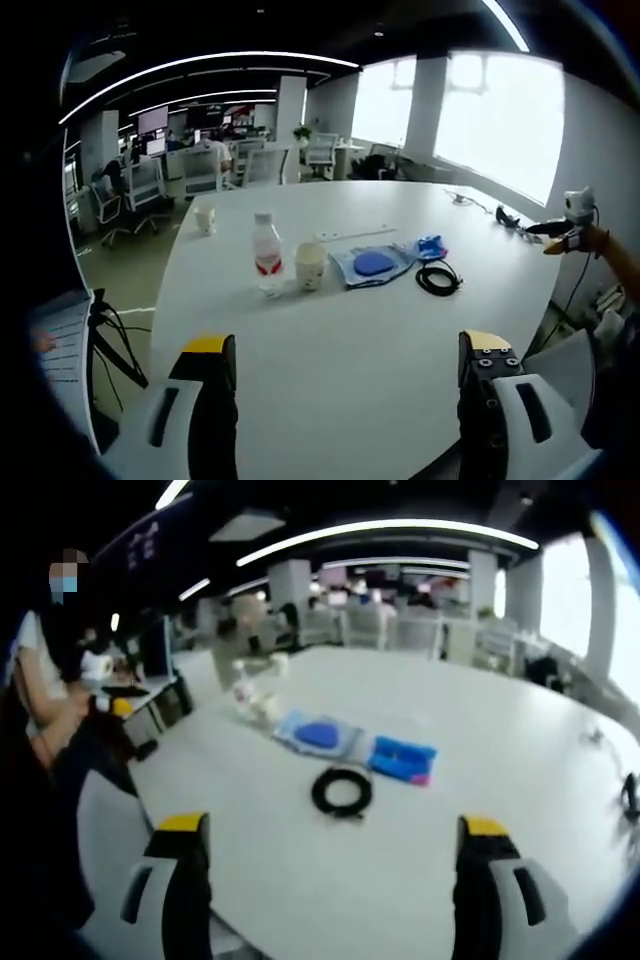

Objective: Arrange the tabletop items into an orderly group along one side of the table until the central work area is clear of visible clutter.

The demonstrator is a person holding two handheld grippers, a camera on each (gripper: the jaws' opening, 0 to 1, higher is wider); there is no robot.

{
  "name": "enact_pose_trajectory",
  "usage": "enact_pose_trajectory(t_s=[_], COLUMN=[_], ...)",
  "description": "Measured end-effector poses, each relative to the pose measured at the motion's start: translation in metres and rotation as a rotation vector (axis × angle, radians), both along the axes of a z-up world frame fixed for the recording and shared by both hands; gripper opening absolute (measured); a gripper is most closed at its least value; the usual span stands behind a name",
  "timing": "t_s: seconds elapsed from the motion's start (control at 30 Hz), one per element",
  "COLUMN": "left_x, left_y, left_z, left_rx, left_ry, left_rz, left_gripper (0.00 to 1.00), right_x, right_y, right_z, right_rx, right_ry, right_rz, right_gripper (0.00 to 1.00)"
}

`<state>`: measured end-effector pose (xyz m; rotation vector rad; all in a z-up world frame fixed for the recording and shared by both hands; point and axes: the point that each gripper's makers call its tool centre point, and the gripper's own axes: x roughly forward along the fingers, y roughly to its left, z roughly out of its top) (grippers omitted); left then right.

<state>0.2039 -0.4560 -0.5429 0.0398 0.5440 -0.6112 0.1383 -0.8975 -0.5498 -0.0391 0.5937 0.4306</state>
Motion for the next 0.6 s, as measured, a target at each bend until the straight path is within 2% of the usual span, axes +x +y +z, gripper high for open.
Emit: enact_pose_trajectory(t_s=[0.6], left_x=[0.0005], left_y=[0.0002], left_z=[-0.0003], left_rx=[-0.001], left_ry=[0.004], left_rz=[0.003], left_gripper=[0.90], right_x=[-0.0014], right_y=[-0.0003], right_z=[-0.0044], right_rx=[0.000], right_ry=[0.007], right_rz=[0.001], right_gripper=[1.00])
